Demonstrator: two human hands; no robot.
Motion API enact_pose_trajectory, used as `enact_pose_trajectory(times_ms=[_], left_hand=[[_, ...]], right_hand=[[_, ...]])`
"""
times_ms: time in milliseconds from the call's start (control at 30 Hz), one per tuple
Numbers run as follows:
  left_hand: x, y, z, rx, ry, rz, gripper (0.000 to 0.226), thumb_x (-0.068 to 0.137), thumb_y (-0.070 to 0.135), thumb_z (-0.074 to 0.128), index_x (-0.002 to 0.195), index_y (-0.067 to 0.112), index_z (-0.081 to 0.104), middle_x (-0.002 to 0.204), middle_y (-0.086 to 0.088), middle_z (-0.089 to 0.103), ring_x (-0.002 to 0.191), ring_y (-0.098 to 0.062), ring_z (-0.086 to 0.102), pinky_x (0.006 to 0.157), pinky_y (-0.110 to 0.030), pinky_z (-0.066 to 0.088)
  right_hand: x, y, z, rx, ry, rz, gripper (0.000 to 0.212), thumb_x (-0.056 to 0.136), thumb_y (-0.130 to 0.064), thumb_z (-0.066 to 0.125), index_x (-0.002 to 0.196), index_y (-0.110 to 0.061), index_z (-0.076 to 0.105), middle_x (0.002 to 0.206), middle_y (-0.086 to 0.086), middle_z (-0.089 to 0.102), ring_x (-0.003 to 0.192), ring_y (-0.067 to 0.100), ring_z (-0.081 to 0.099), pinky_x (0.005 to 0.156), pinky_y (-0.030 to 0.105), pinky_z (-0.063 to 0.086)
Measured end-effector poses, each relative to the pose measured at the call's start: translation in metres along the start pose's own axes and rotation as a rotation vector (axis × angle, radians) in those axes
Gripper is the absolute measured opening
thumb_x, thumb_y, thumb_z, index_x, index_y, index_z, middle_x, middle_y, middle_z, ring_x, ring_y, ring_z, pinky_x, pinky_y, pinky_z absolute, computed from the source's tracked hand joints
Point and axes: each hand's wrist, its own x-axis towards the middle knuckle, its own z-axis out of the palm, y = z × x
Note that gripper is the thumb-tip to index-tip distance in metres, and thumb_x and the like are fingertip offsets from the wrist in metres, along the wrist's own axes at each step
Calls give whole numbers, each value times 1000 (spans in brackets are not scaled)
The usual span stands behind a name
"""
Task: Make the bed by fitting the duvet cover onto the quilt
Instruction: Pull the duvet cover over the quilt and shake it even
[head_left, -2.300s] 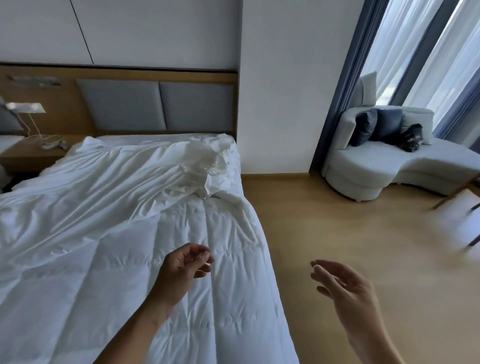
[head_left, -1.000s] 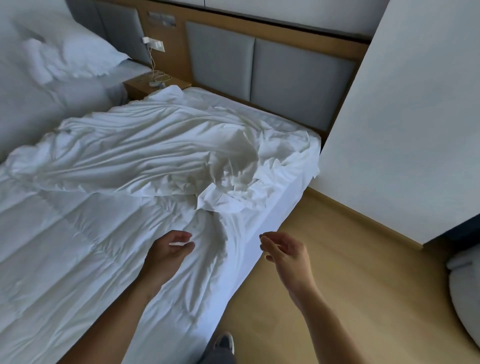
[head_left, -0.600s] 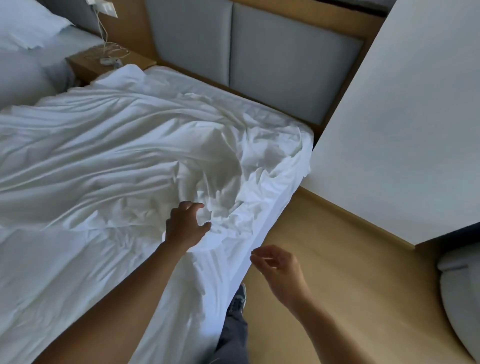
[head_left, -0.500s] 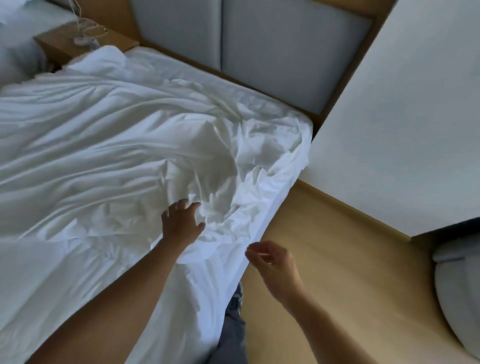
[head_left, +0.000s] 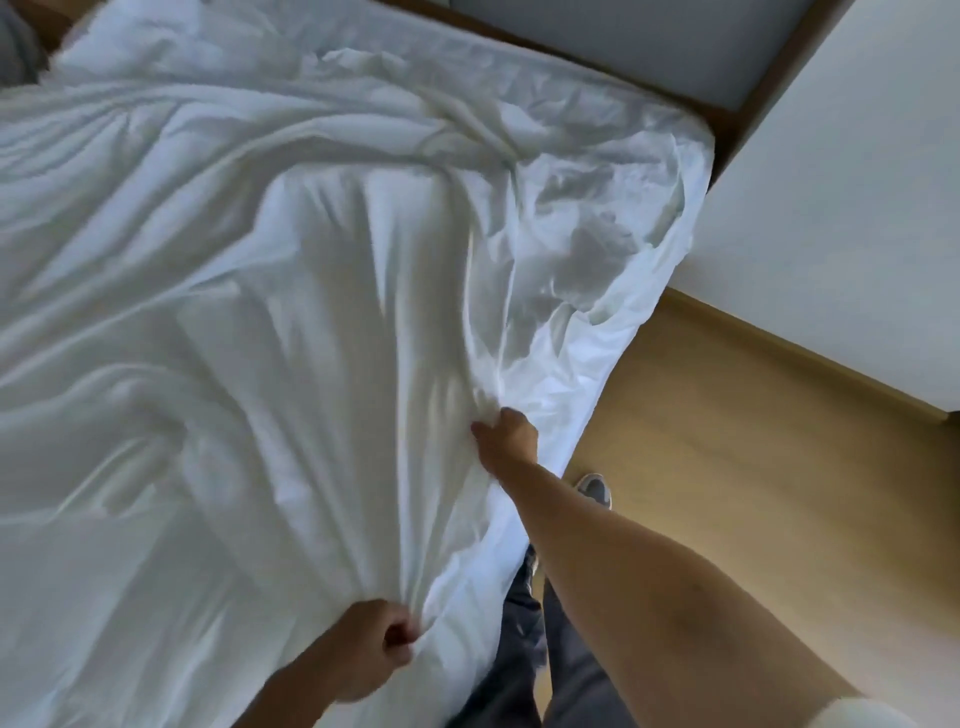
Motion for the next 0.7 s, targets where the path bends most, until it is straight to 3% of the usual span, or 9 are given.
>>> enact_pose_trajectory(times_ms=[33,100,167,267,333,467,567,633,700], left_hand=[[-8,0,2,16,-35,-21,9,89,32,66,84,27,62,70,13,53,64,7,47,72,-13,42],[-8,9,-14,61,-45,-65,9,88,35,64,80,32,60,71,14,56,69,6,54,70,-11,42],[9,35,-51,87,197,-97,9,86,44,66,92,38,61,84,15,63,82,0,62,74,-17,47],[60,83,-105,19,619,-14,58,83,55,72,131,26,58,120,3,59,109,-20,59,92,-34,50],[92,116,-125,138,534,-35,76,84,56,70,148,26,41,136,-1,47,122,-27,52,99,-41,48],[132,133,-117,291,426,-134,32,92,16,58,124,21,59,123,-2,62,111,-23,62,93,-34,52],[130,117,-105,194,416,-217,10,88,14,61,92,23,63,107,-1,68,105,-23,65,86,-30,52],[121,95,-95,157,341,-273,19,88,24,62,73,25,50,102,-1,67,104,-22,66,85,-29,51],[108,68,-82,199,272,-342,28,93,38,58,71,27,44,104,2,67,105,-17,65,88,-27,49]], right_hand=[[-1,8,6,-72,-28,-21,27,93,-28,59,110,-8,63,113,17,66,109,37,61,86,36,51],[-15,28,22,-234,-114,-122,27,94,-28,53,97,-4,63,108,21,67,103,39,61,82,37,49],[-42,46,35,-396,-283,-217,32,95,-32,51,98,-3,63,109,22,66,103,38,61,80,35,46],[-73,61,36,-573,-551,-275,36,95,-34,48,103,-2,63,110,21,65,103,40,61,83,37,47],[-81,59,20,-611,-651,-258,43,96,-37,52,113,0,63,116,20,63,106,39,59,91,42,50],[-66,37,-34,-642,-707,-278,55,96,-50,58,124,-3,62,126,17,60,116,36,56,90,37,46],[-29,17,-85,-421,-440,-251,59,87,-60,66,130,-19,61,135,7,56,120,25,57,96,28,42],[14,-1,-118,-152,-74,-209,65,85,-57,71,137,-22,54,137,9,51,121,25,57,99,27,41],[73,-24,-149,113,194,-105,84,81,-59,74,147,-21,41,144,11,44,131,30,48,109,38,40]])
